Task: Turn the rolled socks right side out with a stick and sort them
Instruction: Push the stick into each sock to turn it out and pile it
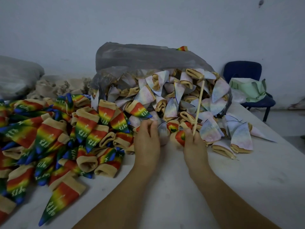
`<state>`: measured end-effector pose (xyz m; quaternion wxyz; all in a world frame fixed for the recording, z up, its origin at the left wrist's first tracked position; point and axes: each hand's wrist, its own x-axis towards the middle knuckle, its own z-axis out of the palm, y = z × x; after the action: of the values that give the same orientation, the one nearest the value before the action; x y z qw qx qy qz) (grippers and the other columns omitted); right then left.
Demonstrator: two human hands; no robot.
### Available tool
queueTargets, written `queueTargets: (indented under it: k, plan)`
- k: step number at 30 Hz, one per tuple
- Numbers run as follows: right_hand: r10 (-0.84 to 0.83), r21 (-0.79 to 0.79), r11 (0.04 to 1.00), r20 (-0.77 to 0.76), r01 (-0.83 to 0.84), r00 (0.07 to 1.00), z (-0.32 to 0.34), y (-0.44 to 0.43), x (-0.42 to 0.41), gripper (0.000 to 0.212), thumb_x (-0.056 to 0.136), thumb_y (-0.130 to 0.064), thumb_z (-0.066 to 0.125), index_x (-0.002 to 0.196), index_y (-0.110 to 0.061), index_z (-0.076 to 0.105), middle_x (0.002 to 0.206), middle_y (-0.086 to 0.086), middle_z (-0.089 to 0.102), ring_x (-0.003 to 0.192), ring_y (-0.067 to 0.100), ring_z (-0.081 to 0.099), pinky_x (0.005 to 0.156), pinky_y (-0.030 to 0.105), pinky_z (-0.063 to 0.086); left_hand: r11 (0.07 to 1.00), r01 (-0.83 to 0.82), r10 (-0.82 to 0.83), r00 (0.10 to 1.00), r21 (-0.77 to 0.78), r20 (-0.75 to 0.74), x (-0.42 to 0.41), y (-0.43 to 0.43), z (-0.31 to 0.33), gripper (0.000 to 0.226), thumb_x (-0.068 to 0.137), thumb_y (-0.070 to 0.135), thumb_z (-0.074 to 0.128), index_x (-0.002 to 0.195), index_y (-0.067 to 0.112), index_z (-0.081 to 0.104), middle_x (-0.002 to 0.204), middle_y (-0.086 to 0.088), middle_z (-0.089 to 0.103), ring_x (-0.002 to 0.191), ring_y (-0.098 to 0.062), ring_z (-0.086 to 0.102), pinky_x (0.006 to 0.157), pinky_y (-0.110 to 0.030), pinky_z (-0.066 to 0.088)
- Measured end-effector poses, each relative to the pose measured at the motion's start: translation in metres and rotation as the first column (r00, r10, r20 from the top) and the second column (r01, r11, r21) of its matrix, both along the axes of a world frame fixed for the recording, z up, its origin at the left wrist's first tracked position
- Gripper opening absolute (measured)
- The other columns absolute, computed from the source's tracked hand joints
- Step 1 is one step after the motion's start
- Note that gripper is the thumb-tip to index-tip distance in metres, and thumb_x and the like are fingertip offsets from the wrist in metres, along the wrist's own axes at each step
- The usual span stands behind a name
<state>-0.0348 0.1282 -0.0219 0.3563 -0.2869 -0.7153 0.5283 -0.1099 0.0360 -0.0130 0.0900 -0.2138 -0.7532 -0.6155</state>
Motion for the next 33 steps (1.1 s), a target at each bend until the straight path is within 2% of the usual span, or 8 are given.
queueTargets:
  k: [3,6,8,13,17,22,27,33]
  plan:
    - [-0.056,0.077,0.995,-0.054,0.06,0.997,-0.004,0.002,0.004,0.022,0.098,-0.041,0.04,0.085,-0.028,0.052,0.078,-0.01,0.056,0.068,-0.004,0.055,0.054,0.008,0.04,0.992,0.004,-0.018,0.993,-0.125,-0.115,0.0,0.004,-0.005,0.012,0.1,0.034,0.05,0.106,0.027,0.057,0.105,0.007,0.053,0.108,-0.015,0.047,0.087,-0.029,0.042]
    - [-0.069,0.103,0.992,-0.038,0.073,0.997,-0.006,0.014,0.012,0.025,0.097,-0.043,0.04,0.086,-0.027,0.056,0.081,-0.005,0.061,0.072,-0.004,0.057,0.056,0.011,0.04,0.929,-0.015,-0.052,0.984,-0.37,-0.169,0.005,0.01,-0.011,0.042,0.099,0.037,0.054,0.137,0.019,0.052,0.131,-0.001,0.049,0.126,-0.02,0.035,0.103,-0.034,0.033]
    - [-0.087,0.15,0.985,0.002,0.086,0.996,-0.007,0.02,0.015,0.027,0.097,-0.04,0.041,0.083,-0.024,0.056,0.078,-0.002,0.059,0.069,-0.008,0.054,0.052,0.007,0.038,0.912,-0.047,-0.022,0.987,-0.408,-0.162,0.004,0.011,-0.012,0.052,0.098,0.039,0.054,0.145,0.02,0.045,0.136,-0.005,0.047,0.128,-0.022,0.034,0.105,-0.034,0.03]
    - [-0.119,0.241,0.965,0.072,0.099,0.99,-0.009,0.026,0.016,0.028,0.097,-0.036,0.044,0.076,-0.021,0.054,0.077,0.006,0.053,0.069,0.013,0.051,0.053,0.014,0.037,0.919,-0.072,0.033,0.994,-0.387,-0.107,0.002,0.013,-0.014,0.063,0.097,0.045,0.054,0.153,0.027,0.03,0.148,-0.004,0.035,0.136,-0.021,0.026,0.111,-0.035,0.027]
    - [-0.125,0.225,0.969,0.077,0.104,0.989,-0.009,0.025,0.018,0.032,0.097,-0.038,0.045,0.077,-0.015,0.058,0.075,0.01,0.056,0.069,0.019,0.053,0.056,0.024,0.039,0.901,-0.07,0.014,0.991,-0.429,-0.131,-0.001,0.016,-0.017,0.056,0.099,0.041,0.053,0.15,0.025,0.037,0.142,-0.003,0.048,0.134,-0.021,0.033,0.108,-0.035,0.027]
    - [-0.148,0.248,0.961,0.103,0.119,0.984,-0.007,0.021,0.018,0.029,0.096,-0.035,0.05,0.069,-0.024,0.052,0.074,0.006,0.051,0.068,0.017,0.048,0.055,0.023,0.034,0.985,0.09,-0.087,0.996,-0.148,0.029,-0.004,0.007,-0.018,0.026,0.1,0.028,0.053,0.124,0.022,0.061,0.109,0.005,0.059,0.11,-0.014,0.043,0.09,-0.031,0.043]
    - [-0.159,0.312,0.943,0.11,0.117,0.981,-0.006,0.018,0.017,0.02,0.092,-0.04,0.053,0.094,-0.022,0.062,0.094,-0.001,0.049,0.083,0.012,0.053,0.064,0.019,0.038,0.959,0.204,-0.255,0.925,0.197,0.282,0.0,-0.002,-0.008,0.014,0.097,0.05,0.051,0.096,0.042,0.062,0.09,0.021,0.065,0.087,0.006,0.06,0.068,-0.009,0.045]
    - [0.185,0.363,0.915,0.006,-0.174,0.983,0.007,0.001,0.014,0.021,0.082,-0.055,0.053,0.095,-0.041,0.062,0.104,-0.014,0.051,0.094,-0.003,0.054,0.077,0.007,0.041,0.837,0.175,-0.474,0.705,0.518,0.527,-0.003,0.004,0.002,0.039,0.098,0.052,0.048,0.108,0.021,0.07,0.107,-0.012,0.071,0.103,-0.029,0.067,0.09,-0.046,0.054]
